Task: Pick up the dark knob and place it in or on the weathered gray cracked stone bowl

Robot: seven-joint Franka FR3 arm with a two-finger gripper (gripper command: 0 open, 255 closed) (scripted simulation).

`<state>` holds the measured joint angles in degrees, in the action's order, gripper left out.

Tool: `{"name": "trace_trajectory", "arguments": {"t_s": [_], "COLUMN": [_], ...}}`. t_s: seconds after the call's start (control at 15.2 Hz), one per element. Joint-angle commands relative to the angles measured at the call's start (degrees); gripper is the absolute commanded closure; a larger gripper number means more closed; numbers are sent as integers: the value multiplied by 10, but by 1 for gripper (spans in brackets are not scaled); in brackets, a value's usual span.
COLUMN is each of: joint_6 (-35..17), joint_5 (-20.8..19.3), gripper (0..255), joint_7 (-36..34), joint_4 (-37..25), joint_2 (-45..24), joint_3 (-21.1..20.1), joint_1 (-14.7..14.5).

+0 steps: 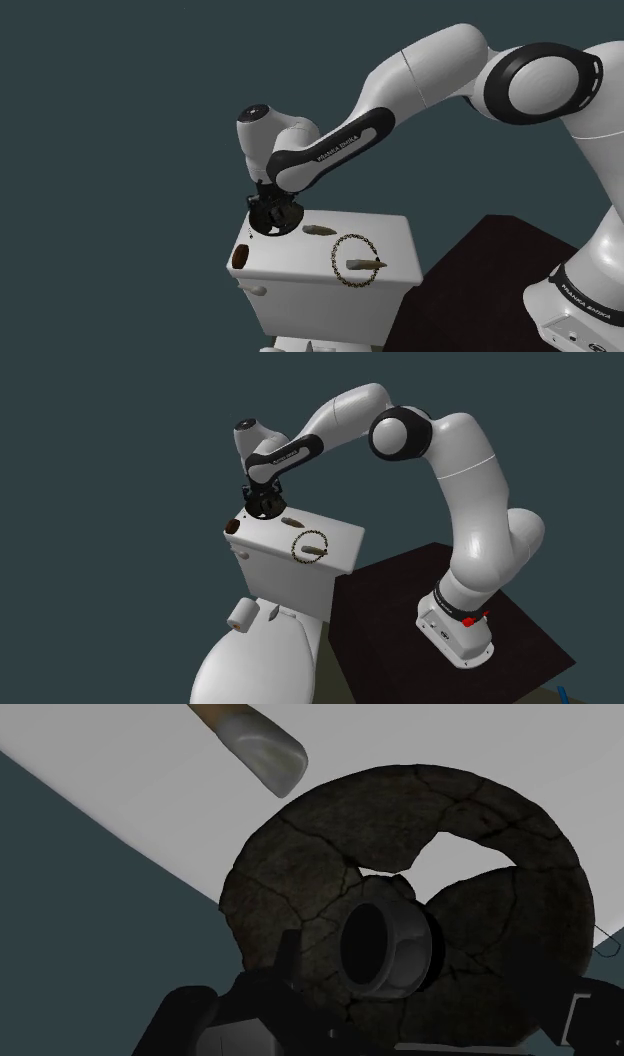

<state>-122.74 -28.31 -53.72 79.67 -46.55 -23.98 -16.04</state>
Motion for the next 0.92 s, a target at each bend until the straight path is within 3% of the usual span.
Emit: {"name": "trace_trajectory", "arguments": {"t_s": [0.0,0.33,0.86], "joint_6": [0,44,44], "joint_5": [0,17,17], "gripper": [0,0,0], "joint_7": [0,8,8], "joint_4": [0,-5,-5], "joint_2": [0,40,40], "joint_3": [0,-14,-14], "joint_1": [0,3,3]}}
